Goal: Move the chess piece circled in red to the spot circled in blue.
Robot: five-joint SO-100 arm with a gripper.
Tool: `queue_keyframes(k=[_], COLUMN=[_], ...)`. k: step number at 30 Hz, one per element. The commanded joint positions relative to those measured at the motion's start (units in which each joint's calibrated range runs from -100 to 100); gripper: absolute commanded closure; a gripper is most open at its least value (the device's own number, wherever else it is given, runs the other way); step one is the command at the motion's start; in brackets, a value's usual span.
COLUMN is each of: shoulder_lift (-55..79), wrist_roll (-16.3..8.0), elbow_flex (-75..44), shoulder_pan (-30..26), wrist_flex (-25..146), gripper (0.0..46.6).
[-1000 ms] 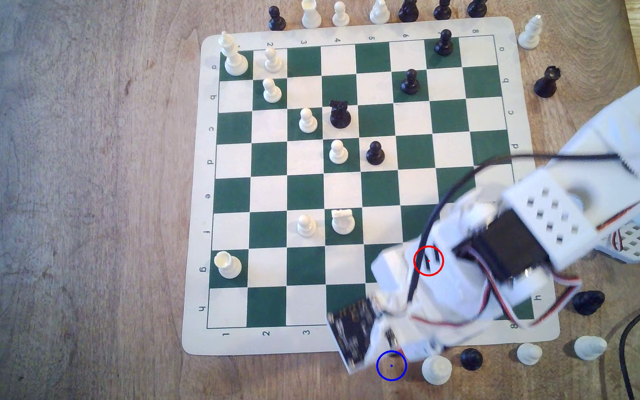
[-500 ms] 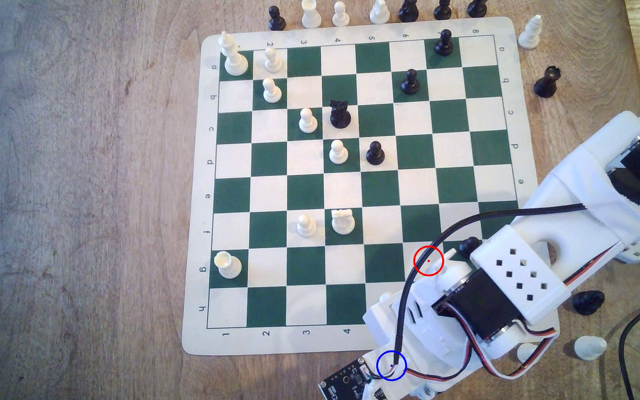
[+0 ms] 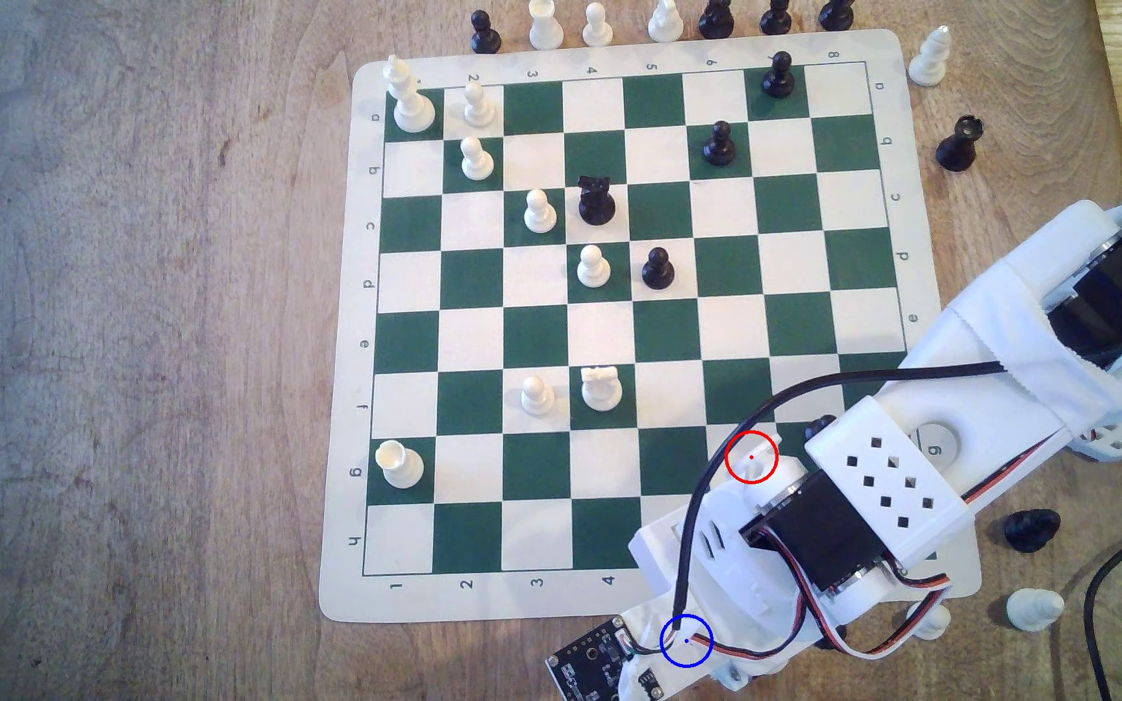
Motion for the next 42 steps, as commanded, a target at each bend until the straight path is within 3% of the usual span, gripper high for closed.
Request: queue_keyframes(k=[1,27,28,30,35,42], shoulder_lift=[-0.85,-1.19,-1.19,-1.11,-1.62,-4.08], wrist_roll=[0.29,0.24,0.24,0.39,0.39,0.39], elbow_flex=[-5.09,-4.27,-4.27,-4.27,-4.27,-4.54], shoulder_pan=[-0.41,-1.51,-1.51,-1.35,-1.04,0.53], wrist_flex=[-1.03,0.77,0.85,1.18,1.35,1.67], gripper=[46.4,46.1,45.6,39.3,31.0,28.7])
